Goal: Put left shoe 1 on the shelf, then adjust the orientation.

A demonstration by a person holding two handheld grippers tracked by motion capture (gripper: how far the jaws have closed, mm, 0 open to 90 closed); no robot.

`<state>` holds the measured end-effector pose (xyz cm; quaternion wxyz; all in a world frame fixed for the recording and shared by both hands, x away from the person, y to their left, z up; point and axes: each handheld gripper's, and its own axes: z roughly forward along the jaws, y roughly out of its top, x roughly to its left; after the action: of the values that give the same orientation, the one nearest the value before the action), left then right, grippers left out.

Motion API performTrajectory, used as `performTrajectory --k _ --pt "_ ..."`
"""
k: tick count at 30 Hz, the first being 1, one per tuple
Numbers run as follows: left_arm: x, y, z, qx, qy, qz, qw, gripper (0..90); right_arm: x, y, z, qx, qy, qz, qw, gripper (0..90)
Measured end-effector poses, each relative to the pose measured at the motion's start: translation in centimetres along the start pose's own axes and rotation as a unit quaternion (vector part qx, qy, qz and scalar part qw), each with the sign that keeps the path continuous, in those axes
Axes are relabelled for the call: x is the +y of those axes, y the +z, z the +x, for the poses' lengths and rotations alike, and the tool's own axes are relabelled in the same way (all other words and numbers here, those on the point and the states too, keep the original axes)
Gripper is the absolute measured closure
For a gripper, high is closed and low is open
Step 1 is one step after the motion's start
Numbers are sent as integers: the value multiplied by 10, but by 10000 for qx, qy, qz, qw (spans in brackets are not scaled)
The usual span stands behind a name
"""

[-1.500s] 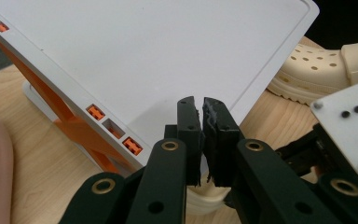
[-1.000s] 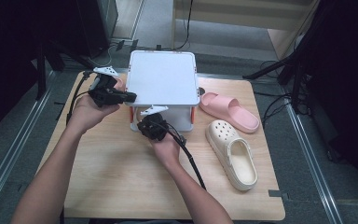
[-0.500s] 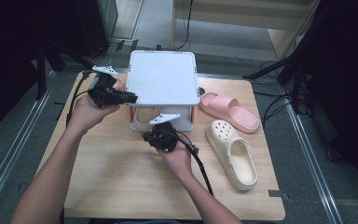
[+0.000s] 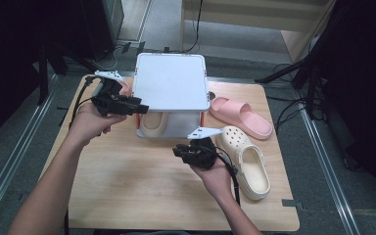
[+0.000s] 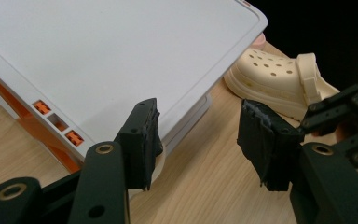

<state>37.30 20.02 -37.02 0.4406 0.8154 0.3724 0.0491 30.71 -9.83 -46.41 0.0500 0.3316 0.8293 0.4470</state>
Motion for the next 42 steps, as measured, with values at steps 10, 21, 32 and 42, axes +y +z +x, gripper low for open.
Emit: performTrajectory --k 10,21,32,42 --pt "-12 -2 -13 -70 40 -9 10000 421 -16 -39 -16 -205 120 110 9997 686" --pt "-32 3 -24 57 117 -12 9999 407 -35 -78 -41 -530 420 -4 9977 660" --pt "-49 26 -29 87 322 143 9993 430 -52 -108 -62 -914 692 -139 9933 629" --pt "-48 46 -36 -100 492 15 9987 435 -64 -127 -69 -1176 959 -222 9882 619"
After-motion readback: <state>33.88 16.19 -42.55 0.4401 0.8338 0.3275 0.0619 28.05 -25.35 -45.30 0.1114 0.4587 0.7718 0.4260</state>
